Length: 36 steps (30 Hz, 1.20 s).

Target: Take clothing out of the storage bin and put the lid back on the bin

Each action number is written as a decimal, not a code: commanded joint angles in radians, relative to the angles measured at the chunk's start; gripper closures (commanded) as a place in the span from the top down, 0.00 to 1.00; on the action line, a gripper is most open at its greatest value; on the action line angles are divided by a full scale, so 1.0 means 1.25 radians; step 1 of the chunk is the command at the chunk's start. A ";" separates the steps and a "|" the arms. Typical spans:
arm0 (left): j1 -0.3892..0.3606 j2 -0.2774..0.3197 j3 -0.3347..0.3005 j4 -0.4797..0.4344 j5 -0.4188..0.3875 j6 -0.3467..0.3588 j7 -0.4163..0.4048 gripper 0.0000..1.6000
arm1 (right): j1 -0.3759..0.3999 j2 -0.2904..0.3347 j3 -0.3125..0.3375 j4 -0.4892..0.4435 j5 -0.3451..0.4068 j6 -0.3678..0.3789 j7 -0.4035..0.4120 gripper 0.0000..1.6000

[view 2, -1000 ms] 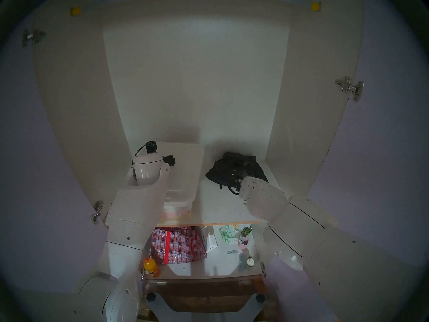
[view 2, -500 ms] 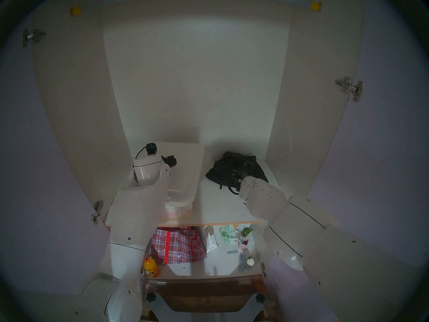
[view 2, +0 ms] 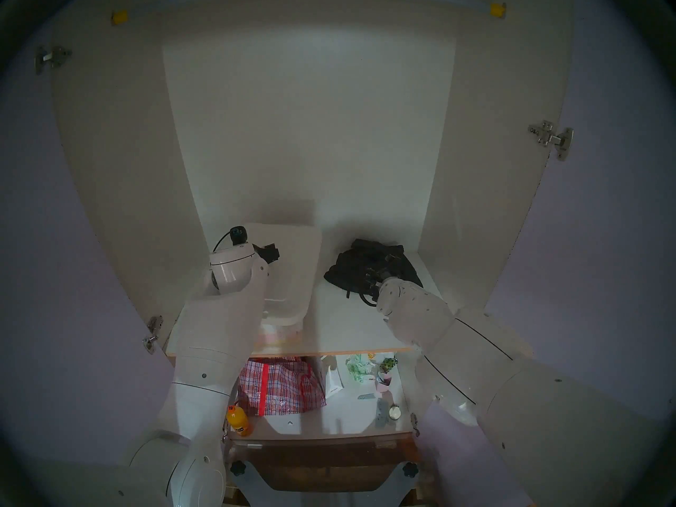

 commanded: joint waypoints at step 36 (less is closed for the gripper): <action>-0.032 0.010 0.040 0.062 0.008 -0.048 0.010 0.00 | 0.021 -0.003 0.017 -0.012 -0.015 0.001 -0.010 1.00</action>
